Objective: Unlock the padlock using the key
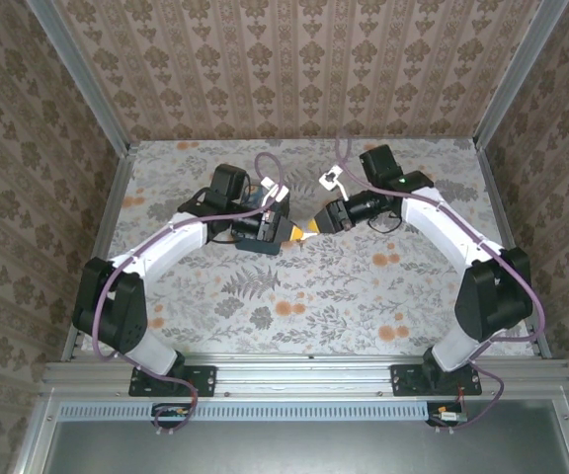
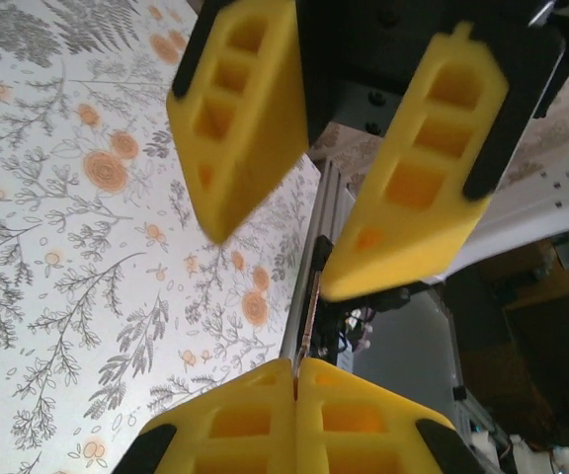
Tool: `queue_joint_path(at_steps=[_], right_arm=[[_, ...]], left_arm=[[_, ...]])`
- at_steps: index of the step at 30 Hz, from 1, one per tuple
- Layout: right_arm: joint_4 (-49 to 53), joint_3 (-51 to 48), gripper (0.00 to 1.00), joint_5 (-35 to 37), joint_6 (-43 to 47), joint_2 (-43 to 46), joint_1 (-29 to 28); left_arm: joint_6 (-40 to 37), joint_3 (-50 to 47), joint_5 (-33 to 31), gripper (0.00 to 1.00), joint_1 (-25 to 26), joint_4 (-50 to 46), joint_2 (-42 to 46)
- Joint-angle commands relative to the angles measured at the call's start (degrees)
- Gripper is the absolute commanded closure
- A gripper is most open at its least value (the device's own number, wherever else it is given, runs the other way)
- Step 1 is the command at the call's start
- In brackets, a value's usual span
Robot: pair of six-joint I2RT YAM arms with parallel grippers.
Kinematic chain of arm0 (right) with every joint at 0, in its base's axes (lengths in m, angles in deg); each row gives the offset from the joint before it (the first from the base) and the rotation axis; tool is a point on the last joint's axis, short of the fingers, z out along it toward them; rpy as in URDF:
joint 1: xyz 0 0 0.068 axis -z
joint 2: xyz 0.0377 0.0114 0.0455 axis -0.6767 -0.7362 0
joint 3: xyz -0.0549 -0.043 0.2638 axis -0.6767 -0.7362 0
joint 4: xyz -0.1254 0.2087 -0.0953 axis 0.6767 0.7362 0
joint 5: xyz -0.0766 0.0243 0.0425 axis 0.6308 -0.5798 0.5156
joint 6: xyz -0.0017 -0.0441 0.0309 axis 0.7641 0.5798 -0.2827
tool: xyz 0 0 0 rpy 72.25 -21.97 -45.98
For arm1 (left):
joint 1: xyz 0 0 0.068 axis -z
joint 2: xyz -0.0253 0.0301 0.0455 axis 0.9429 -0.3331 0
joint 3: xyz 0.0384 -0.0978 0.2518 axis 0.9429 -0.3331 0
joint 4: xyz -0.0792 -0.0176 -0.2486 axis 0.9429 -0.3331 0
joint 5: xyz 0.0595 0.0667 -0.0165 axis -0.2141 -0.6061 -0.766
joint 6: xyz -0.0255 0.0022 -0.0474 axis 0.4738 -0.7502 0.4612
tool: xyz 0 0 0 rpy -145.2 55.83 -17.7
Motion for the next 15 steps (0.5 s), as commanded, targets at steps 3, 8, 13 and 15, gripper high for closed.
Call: queue_joint_path(at_steps=[3, 8, 13, 15], right_arm=[[-21.7, -8.3, 0.55, 0.0, -17.3, 6.3, 3.1], [-22.7, -10.9, 0.54, -0.9, -18.8, 8.6, 3.3], [-21.3, -11.2, 0.53, -3.4, -17.7, 8.2, 3.0], [-21.1, -11.0, 0.53, -4.6, -17.7, 7.5, 2.6]], left_arm=[[8.2, -1.0, -2.3, 1.00, -0.6, 10.0, 1.1], [7.4, 0.1, -1.8, 1.00, -0.6, 8.7, 0.5], [6.7, 0.3, -1.1, 1.00, -0.7, 8.0, 0.2], [6.7, 0.2, -1.1, 1.00, -0.7, 7.9, 0.3]])
